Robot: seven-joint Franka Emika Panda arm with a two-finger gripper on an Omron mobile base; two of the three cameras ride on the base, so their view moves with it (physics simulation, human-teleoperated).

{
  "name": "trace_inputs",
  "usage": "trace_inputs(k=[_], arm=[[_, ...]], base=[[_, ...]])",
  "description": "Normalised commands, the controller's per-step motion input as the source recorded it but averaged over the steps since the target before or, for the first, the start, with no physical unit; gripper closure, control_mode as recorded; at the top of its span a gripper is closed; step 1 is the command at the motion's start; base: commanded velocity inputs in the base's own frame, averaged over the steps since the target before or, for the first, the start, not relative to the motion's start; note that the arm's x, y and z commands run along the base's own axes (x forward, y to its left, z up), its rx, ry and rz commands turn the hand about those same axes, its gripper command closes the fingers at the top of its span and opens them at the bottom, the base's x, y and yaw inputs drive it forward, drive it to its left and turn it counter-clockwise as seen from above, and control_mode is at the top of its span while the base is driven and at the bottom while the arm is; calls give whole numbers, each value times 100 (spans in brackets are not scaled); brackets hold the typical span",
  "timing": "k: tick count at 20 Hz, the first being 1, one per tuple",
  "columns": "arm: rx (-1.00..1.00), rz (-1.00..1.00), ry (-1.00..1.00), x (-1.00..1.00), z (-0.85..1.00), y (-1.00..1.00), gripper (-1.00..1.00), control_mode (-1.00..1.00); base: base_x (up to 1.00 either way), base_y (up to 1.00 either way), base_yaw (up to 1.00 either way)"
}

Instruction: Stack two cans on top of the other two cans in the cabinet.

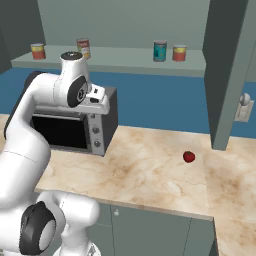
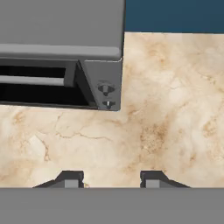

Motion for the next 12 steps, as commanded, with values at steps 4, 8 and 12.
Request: trace_inputs(k=[4,8,12], arm=[[0,0,-7,-15,0,0,-100,-100],[0,-2,-44,-39,2,0,-100,-100],[0,-1,-46,-40,22,0,-100,-100]], base=[[0,0,0],[0,0,0],[0,0,0]])
